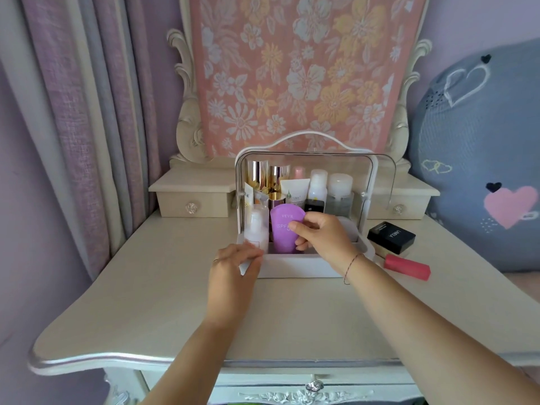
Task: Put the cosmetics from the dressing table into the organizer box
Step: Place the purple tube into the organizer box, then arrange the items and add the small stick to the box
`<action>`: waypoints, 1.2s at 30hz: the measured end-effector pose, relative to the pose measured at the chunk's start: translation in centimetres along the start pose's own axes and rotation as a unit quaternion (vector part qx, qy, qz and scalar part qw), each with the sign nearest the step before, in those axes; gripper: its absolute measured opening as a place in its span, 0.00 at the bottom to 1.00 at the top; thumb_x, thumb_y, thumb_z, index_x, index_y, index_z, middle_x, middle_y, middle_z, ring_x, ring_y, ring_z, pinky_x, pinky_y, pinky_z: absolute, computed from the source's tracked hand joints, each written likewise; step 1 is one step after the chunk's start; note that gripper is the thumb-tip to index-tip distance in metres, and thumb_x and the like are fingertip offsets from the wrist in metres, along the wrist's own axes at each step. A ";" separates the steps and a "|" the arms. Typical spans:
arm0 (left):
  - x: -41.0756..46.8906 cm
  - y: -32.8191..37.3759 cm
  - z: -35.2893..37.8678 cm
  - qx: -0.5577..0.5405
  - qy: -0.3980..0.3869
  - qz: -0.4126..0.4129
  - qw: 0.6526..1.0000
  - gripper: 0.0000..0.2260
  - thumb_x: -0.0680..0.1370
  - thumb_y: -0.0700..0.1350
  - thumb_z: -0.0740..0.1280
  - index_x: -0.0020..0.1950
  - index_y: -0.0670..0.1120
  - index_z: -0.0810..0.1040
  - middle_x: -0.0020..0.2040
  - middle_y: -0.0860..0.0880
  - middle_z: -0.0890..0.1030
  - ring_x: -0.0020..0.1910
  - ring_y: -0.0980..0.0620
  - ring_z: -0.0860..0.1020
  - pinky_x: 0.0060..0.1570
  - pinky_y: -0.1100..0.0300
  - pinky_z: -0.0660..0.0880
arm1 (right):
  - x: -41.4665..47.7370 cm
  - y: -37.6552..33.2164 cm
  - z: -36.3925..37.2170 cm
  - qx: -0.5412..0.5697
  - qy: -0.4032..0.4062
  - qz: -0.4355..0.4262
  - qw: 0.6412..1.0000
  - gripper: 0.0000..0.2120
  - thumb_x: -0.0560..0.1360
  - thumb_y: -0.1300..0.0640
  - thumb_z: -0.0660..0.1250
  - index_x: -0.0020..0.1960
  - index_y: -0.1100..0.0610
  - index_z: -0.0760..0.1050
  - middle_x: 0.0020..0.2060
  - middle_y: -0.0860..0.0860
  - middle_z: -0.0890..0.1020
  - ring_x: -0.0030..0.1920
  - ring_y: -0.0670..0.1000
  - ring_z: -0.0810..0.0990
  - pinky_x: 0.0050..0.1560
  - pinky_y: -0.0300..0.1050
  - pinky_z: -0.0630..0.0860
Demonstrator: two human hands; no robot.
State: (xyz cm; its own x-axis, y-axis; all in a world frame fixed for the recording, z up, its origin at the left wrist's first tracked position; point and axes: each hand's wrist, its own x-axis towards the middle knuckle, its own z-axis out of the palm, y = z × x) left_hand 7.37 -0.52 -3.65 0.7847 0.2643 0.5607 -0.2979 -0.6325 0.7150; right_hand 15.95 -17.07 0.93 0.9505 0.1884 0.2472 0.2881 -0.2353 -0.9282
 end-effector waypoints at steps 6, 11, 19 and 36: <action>0.0 0.0 0.0 0.002 0.000 0.000 1.000 0.07 0.72 0.37 0.71 0.45 0.49 0.84 0.46 0.53 0.80 0.51 0.53 0.75 0.48 0.78 0.63 | -0.5 0.4 -0.4 -0.001 -0.006 -0.001 1.000 0.05 0.74 0.62 0.68 0.49 0.62 0.78 0.33 0.53 0.79 0.32 0.49 0.79 0.36 0.37 0.80; -0.1 0.0 0.0 0.010 -0.005 -0.006 1.000 0.07 0.72 0.38 0.71 0.45 0.49 0.84 0.46 0.54 0.79 0.52 0.54 0.75 0.49 0.79 0.62 | -0.4 0.5 -0.4 -0.011 -0.016 -0.003 1.000 0.09 0.75 0.62 0.68 0.53 0.65 0.77 0.36 0.56 0.80 0.33 0.49 0.80 0.37 0.37 0.80; 0.0 0.0 0.0 0.014 -0.004 -0.003 1.000 0.07 0.72 0.37 0.71 0.45 0.49 0.84 0.46 0.55 0.79 0.51 0.54 0.75 0.48 0.79 0.62 | -0.1 0.5 -0.5 -0.010 -0.032 0.011 0.999 0.10 0.75 0.61 0.68 0.55 0.63 0.77 0.36 0.55 0.81 0.35 0.50 0.81 0.39 0.40 0.81; -1.4 1.1 1.7 0.202 -0.171 0.235 0.935 0.21 0.72 0.54 0.61 0.62 0.46 0.75 0.59 0.48 0.76 0.58 0.49 0.72 0.59 0.58 0.66 | -8.5 5.9 -10.5 -0.359 0.200 0.086 0.908 0.12 0.69 0.44 0.68 0.42 0.52 0.77 0.39 0.47 0.79 0.43 0.53 0.77 0.39 0.45 0.73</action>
State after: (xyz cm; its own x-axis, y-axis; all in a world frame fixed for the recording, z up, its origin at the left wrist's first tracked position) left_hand 6.85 -2.84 -4.35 0.7668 -0.3175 0.5579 -0.4786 -0.8620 0.1673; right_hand 10.78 -30.05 -3.70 0.9138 -0.2368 0.3300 -0.0031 -0.8167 -0.5771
